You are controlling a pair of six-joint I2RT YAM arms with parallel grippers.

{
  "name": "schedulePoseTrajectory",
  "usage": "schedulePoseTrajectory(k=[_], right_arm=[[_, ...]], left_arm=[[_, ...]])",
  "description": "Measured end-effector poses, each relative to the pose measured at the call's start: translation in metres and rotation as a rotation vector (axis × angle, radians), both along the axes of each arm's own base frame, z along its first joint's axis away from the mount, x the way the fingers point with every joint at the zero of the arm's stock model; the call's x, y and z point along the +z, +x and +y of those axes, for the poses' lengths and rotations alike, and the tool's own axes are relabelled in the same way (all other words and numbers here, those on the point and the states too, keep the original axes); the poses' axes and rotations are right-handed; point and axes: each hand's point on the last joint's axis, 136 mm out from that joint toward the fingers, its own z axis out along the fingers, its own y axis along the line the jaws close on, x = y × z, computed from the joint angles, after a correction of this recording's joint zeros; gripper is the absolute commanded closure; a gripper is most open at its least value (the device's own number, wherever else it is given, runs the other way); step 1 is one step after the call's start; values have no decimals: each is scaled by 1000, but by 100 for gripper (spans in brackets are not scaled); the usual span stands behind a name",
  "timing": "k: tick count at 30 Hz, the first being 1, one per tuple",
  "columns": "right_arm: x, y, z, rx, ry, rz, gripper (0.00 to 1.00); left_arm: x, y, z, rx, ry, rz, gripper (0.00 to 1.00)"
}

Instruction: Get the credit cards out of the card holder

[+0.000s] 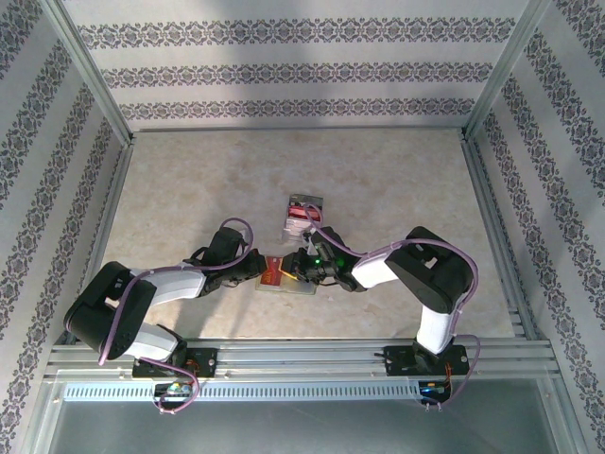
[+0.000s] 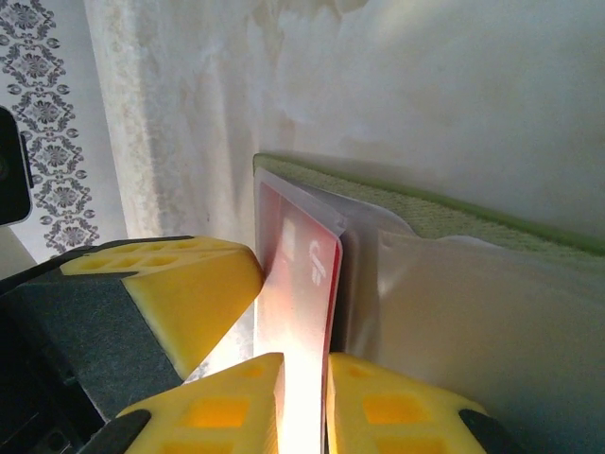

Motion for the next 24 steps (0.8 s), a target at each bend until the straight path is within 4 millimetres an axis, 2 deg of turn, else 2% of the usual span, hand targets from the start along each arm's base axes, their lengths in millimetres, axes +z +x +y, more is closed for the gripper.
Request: schedulePoseTrajectory(k=[2,10,12,16,24], right_arm=[[0,0,0,-2,4,3,88],[1,-1,0,-2,18,-3,90],[1,-1,-1,-2,20,-4,95],[2,-2,-1,-7,29,-2,98],[0,-6,-7,-12,36,-2,98]], left_arm=[[0,0,0,0,3,-2,100],[0,0,0,2,6,-3,100],[0,0,0,2,7,-3,100],[0,0,1,4,9,-3,100],[0,-3,-2,-6,10,-1,100]])
